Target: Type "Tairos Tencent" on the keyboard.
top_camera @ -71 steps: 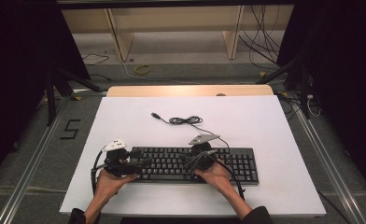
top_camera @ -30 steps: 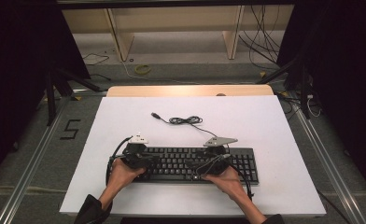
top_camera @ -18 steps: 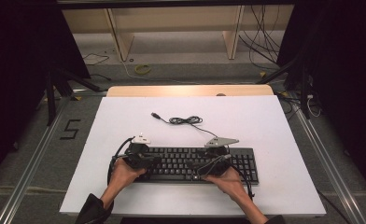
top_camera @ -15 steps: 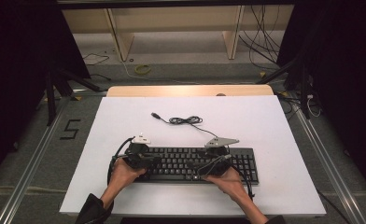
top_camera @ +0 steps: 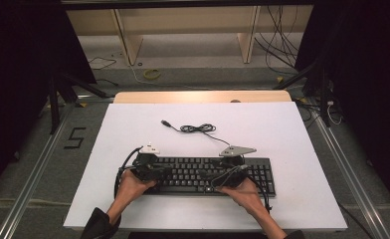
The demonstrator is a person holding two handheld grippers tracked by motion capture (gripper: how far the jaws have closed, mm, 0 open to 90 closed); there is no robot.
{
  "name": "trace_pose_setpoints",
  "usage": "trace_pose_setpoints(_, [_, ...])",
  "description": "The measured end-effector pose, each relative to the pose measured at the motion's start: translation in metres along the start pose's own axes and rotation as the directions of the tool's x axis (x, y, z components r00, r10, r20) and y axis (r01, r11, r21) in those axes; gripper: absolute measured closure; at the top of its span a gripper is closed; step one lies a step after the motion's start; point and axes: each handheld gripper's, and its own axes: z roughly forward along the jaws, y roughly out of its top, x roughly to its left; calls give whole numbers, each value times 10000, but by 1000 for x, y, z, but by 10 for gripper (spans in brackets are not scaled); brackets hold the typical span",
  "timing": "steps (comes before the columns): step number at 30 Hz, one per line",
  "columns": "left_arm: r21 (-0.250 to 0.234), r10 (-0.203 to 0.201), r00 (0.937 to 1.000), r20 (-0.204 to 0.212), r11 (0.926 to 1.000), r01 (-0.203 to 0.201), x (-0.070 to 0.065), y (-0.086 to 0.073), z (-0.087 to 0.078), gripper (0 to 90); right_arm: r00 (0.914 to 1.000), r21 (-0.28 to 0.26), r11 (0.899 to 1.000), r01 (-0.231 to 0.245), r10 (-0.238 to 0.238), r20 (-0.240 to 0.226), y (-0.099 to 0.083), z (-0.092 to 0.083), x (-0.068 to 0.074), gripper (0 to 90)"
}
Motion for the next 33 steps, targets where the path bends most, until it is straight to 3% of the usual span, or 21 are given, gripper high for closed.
trace_pose_setpoints(9, [-440,-461,9987,229,9979,471,2,2,-11,642,10000,14,10000,16,-16,-45,2,3,-1,341])
trace_pose_setpoints(19, [-1205,-517,9969,591,9910,586,1,0,-24,425,10000,17,10000,16,-16,-62,5,6,0,363])
trace_pose_setpoints(28, [-1699,-491,9961,734,9836,610,-3,-4,-36,352,9997,196,9996,223,-220,-145,10,12,1,403])
trace_pose_setpoints(33, [-1769,-545,9960,702,9820,662,-2,-8,-41,345,9990,376,9985,402,-395,-199,12,17,4,483])
